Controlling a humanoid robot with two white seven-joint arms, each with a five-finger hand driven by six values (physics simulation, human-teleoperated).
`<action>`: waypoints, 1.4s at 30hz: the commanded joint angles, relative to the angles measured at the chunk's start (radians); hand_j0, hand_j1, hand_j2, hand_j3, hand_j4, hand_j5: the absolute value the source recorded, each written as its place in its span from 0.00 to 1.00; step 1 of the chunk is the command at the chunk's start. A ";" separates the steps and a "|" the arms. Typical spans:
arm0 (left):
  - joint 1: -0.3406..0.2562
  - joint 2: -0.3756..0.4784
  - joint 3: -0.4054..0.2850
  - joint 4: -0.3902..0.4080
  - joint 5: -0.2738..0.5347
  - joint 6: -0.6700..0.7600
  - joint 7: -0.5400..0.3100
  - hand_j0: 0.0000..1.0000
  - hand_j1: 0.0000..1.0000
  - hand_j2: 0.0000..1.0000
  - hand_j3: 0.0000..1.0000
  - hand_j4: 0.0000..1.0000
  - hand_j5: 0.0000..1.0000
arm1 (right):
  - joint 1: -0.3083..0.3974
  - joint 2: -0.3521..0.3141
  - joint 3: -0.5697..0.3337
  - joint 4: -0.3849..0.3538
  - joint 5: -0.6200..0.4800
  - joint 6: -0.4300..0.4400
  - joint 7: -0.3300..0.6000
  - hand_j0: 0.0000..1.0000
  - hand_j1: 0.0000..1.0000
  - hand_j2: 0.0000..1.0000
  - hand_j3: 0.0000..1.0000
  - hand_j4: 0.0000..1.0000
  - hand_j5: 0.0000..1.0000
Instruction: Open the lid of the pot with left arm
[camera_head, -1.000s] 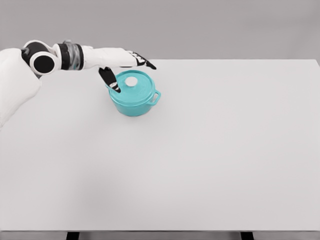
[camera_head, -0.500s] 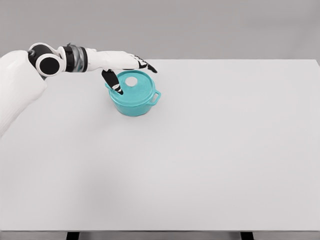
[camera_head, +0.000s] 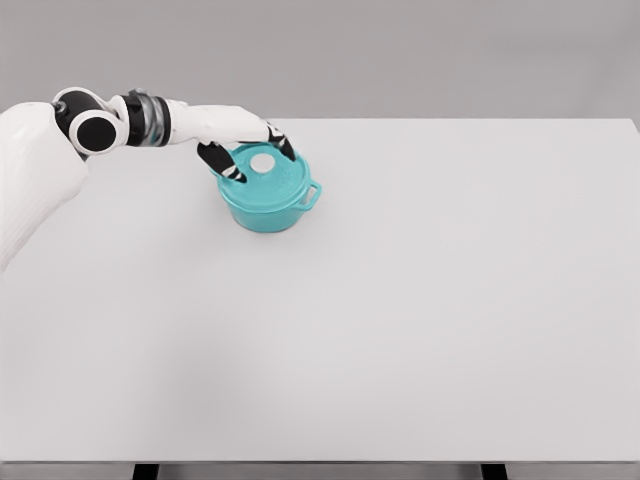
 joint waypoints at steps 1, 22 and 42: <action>0.000 0.001 0.002 -0.002 0.011 0.003 0.000 0.51 0.51 0.51 0.51 0.51 0.51 | 0.000 0.000 0.000 0.000 0.000 0.000 0.000 1.00 1.00 1.00 1.00 1.00 1.00; 0.048 0.423 -0.033 -0.618 0.384 0.003 0.000 0.39 0.39 0.39 0.39 0.39 0.39 | 0.000 0.000 0.000 0.000 0.000 0.000 0.000 1.00 1.00 1.00 1.00 1.00 1.00; 0.184 0.828 0.002 -0.689 0.462 0.003 0.000 0.47 0.47 0.47 0.47 0.47 0.47 | 0.000 0.000 0.000 0.000 0.000 -0.001 0.000 1.00 1.00 1.00 1.00 1.00 1.00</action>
